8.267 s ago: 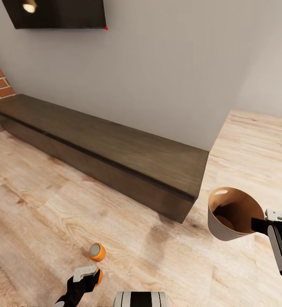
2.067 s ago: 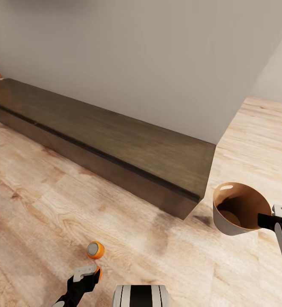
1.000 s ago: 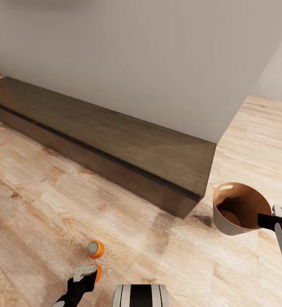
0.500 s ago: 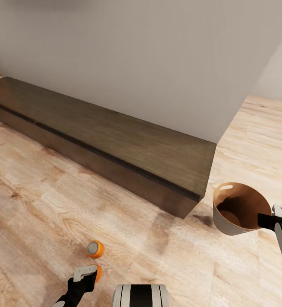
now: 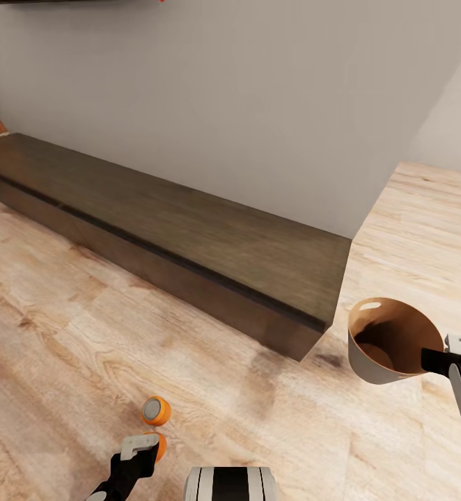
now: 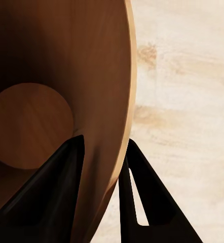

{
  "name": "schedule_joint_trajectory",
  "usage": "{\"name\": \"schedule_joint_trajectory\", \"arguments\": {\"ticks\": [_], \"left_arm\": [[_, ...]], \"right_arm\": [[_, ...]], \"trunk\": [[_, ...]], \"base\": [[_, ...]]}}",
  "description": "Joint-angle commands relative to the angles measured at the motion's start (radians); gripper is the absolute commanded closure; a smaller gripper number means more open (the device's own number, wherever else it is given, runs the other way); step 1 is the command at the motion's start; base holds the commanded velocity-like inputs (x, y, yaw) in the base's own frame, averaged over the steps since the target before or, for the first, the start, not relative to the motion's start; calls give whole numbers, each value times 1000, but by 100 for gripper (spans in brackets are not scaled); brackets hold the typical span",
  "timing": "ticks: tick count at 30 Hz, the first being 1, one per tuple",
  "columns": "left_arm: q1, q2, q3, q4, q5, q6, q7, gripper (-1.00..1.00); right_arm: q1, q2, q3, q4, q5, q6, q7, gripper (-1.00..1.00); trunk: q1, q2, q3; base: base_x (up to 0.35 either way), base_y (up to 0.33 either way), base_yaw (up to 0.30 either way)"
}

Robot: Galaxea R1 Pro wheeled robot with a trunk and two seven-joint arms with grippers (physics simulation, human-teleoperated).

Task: Put the three can of soda from the living room inside the tash can in the kitchen.

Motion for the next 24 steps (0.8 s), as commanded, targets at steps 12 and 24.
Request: {"name": "schedule_joint_trajectory", "arguments": {"ticks": [12, 24], "left_arm": [[0, 0, 0, 0, 0, 0, 0, 100], [0, 0, 0, 0, 0, 0, 0, 100]], "right_arm": [[-1, 0, 0, 0, 3, 0, 2, 100], [-1, 0, 0, 0, 3, 0, 2, 100]], "trunk": [[0, 0, 0], [0, 0, 0]], "base": [[0, 0, 0], [0, 0, 0]]}}
